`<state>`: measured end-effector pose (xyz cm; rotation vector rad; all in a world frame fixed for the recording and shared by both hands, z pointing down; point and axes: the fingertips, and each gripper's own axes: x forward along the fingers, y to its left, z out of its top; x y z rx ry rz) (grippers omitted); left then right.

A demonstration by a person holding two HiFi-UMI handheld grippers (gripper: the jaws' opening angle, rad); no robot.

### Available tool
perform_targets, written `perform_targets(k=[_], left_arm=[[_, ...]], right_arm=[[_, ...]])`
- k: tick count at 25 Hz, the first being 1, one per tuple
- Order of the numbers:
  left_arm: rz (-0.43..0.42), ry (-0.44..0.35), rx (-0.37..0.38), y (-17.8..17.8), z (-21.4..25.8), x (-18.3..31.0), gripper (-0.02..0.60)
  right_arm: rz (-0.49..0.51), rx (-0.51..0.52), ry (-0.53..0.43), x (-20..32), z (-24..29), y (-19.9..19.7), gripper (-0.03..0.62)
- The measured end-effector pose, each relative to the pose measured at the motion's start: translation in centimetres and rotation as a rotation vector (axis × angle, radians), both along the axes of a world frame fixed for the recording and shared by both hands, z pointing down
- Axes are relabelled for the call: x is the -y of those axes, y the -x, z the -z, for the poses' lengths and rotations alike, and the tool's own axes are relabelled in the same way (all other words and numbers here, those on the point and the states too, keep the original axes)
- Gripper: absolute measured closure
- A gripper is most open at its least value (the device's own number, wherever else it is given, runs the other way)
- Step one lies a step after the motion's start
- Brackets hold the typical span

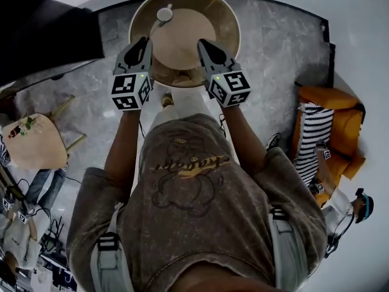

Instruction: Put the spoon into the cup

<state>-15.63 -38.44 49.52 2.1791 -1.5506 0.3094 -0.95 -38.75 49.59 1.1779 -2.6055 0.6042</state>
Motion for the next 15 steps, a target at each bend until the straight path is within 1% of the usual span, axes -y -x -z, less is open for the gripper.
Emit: perform_targets(k=[8,12,15], left_arm=[[0.028,0.035,-0.006,0.0,-3.6,3.3,0.522],[0.039,0.051,0.001,-0.6,-5.2,4.7,0.522],[0.05,0.069,0.006,-0.4,-6.4,5.4,0.522]], right_arm=[[0.024,0.005,0.032,3.5,-3.5,0.7,0.58],[0.034,0.01,0.038,5.3,-4.7,0.3,0.58],[0.035,0.011,0.047,6.5,-5.6,0.4,0.58]])
